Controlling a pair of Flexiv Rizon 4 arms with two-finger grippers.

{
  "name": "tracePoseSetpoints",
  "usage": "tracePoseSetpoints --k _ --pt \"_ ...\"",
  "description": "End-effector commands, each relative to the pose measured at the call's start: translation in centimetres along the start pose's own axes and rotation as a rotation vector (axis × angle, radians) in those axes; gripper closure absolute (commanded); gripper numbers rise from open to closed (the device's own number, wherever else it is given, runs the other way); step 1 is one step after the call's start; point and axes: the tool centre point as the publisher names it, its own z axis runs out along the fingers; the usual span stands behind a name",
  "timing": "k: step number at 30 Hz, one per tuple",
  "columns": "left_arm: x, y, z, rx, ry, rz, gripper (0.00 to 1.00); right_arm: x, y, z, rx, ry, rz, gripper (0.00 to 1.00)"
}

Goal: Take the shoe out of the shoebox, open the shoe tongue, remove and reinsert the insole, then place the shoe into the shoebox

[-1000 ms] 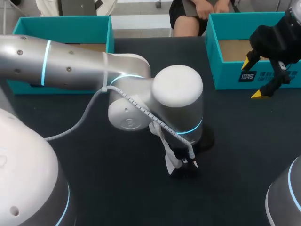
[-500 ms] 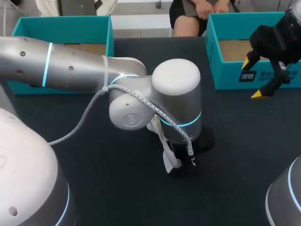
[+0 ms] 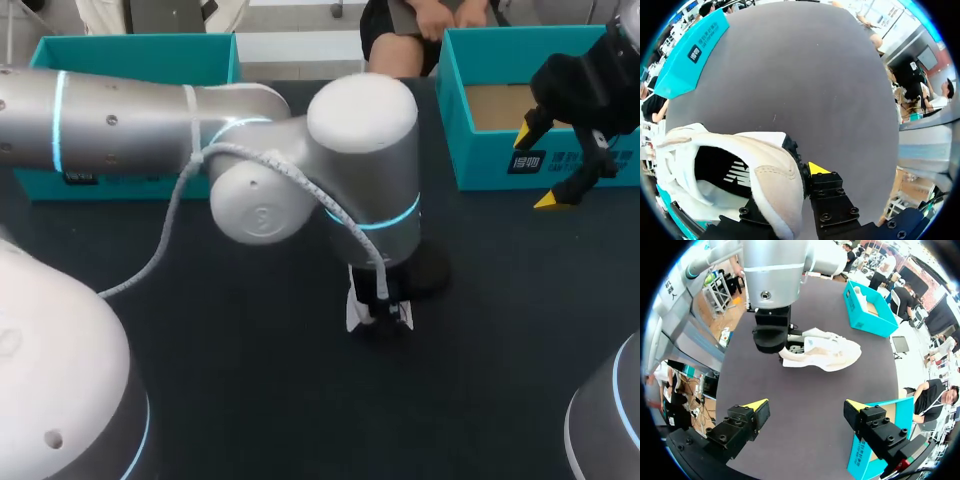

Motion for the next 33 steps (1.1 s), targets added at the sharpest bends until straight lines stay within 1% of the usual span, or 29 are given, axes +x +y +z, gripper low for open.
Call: tracePoseSetpoints --k 1,2,26,27,28,30,31,33 --pt "-1.1 2.1 -9.5 0.044 0.020 0.005 1.00 -0.2 0.1 0.1 0.003 0.004 0.001 0.00" --pt "-1.3 2.1 -10.3 0.060 0.015 -0.004 1.00 -0.2 0.1 0.1 0.003 0.004 0.001 0.00" --pt "-1.3 2.1 -10.3 0.060 0.015 -0.004 1.00 -0.2 0.1 0.1 0.003 0.004 0.001 0.00" --pt "-1.4 2.4 -10.4 0.036 0.059 0.007 1.00 -0.2 0.1 0.1 0.003 0.004 0.001 0.00" --pt "-1.7 2.9 -10.9 0.041 0.097 0.006 1.00 -0.2 0.1 0.1 0.003 0.004 0.001 0.00" --pt "-2.4 3.6 -11.7 0.047 0.084 0.000 1.00 -0.2 0.1 0.1 0.003 0.004 0.001 0.00" --pt "-3.2 4.2 -12.3 0.047 0.126 -0.009 1.00 -0.2 0.1 0.1 0.003 0.004 0.001 0.00" --pt "-4.4 5.1 -13.1 0.041 0.139 -0.020 1.00 -0.2 0.1 0.1 0.003 0.004 0.001 0.00"
